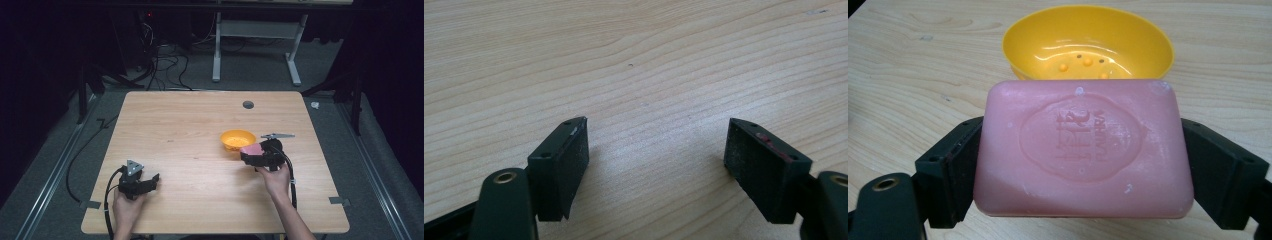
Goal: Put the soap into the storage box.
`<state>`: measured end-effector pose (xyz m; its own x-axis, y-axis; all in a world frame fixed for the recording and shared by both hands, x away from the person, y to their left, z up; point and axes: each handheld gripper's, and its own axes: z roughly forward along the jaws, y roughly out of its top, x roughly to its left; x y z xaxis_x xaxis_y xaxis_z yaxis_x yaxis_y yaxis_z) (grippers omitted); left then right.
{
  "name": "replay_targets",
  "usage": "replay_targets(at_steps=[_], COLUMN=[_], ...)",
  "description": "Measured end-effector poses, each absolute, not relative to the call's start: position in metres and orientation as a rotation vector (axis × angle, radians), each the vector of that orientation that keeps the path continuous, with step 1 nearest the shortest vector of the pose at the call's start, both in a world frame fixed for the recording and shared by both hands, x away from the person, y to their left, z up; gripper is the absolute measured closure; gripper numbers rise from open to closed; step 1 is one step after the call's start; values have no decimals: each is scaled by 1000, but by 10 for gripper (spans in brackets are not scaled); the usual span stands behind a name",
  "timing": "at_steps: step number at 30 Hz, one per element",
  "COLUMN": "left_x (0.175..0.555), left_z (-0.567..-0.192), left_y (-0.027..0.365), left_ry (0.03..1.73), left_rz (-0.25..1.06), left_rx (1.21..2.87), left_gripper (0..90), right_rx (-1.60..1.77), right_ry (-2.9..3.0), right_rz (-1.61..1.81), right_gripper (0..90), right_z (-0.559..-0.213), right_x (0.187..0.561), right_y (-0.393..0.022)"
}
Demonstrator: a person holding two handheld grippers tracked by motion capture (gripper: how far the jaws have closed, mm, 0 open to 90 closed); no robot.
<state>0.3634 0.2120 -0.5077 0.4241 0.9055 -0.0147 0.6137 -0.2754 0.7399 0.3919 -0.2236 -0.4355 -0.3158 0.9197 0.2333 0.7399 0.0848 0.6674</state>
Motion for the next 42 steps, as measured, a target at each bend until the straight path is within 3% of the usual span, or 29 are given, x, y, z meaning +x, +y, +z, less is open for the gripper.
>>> replay_targets(at_steps=[42], left_x=[363], left_z=[-508], left_y=[212], left_ry=[1275], left_rz=[546], left_rx=[2002], left_gripper=[262], right_rx=[1723], right_ry=[2129], right_rz=[1036], right_gripper=[135], right_z=[-417], right_x=[443], right_y=[-201])
